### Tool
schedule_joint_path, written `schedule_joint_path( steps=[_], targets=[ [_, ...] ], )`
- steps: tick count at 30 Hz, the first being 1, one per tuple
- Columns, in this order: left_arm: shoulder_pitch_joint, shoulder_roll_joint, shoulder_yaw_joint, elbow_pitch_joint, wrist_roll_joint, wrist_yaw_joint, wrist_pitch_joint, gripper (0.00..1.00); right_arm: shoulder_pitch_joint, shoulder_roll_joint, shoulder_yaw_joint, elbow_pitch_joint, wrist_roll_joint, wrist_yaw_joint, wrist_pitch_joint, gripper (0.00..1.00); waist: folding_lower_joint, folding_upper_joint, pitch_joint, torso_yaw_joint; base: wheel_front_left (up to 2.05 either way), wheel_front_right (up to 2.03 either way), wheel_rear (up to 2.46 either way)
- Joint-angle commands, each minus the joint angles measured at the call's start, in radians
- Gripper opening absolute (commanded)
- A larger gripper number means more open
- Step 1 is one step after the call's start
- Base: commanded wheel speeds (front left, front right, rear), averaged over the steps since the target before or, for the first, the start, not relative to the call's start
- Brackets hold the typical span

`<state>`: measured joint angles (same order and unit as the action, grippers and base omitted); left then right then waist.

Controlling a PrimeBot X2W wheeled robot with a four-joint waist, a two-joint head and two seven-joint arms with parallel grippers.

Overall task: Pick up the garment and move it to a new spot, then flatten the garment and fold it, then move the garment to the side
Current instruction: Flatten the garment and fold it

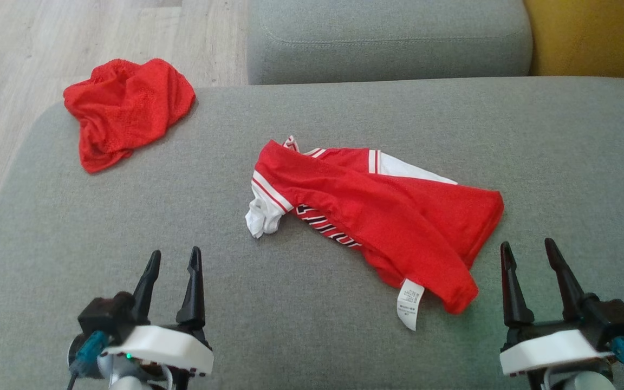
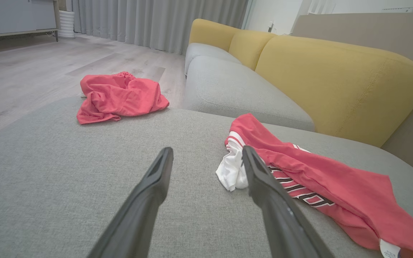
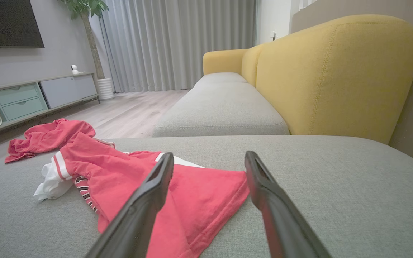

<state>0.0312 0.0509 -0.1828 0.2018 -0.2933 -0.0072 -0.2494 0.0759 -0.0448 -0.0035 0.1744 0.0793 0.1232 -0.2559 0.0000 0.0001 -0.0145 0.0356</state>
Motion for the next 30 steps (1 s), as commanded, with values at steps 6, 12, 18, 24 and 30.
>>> schedule_joint_path(
  steps=[6, 12, 18, 24, 30],
  targets=[
    [-0.035, -0.001, 0.027, -0.026, -0.004, 0.005, -0.012, 1.0, -0.03, -0.005, 0.017, -0.027, -0.003, 0.008, -0.006, 1.0, 0.0, -0.0001, 0.002, 0.004, 0.0, 0.0, 0.0],
    [-0.036, -0.001, 0.025, -0.021, -0.005, 0.005, -0.012, 1.0, -0.033, -0.005, 0.014, -0.024, -0.009, 0.008, -0.006, 1.0, 0.0, -0.0001, 0.007, 0.011, 0.0, 0.0, 0.0],
    [-0.038, -0.001, 0.013, -0.019, -0.01, 0.008, -0.012, 1.0, -0.076, -0.005, -0.023, -0.009, -0.063, 0.008, -0.006, 1.0, 0.0, -0.0001, 0.024, 0.022, 0.0, 0.0, 0.0],
    [-0.05, -0.001, -0.004, -0.023, -0.013, 0.01, -0.012, 1.0, -0.156, -0.005, -0.084, 0.032, -0.138, 0.008, -0.006, 1.0, 0.0, -0.0001, 0.056, 0.036, 0.0, 0.0, 0.0],
    [-0.073, -0.001, -0.022, -0.029, -0.023, 0.013, -0.012, 1.0, -0.289, -0.005, -0.166, 0.17, -0.234, 0.008, 0.008, 1.0, 0.0, -0.0001, 0.104, 0.064, 0.0, 0.0, 0.0]
  ],
)
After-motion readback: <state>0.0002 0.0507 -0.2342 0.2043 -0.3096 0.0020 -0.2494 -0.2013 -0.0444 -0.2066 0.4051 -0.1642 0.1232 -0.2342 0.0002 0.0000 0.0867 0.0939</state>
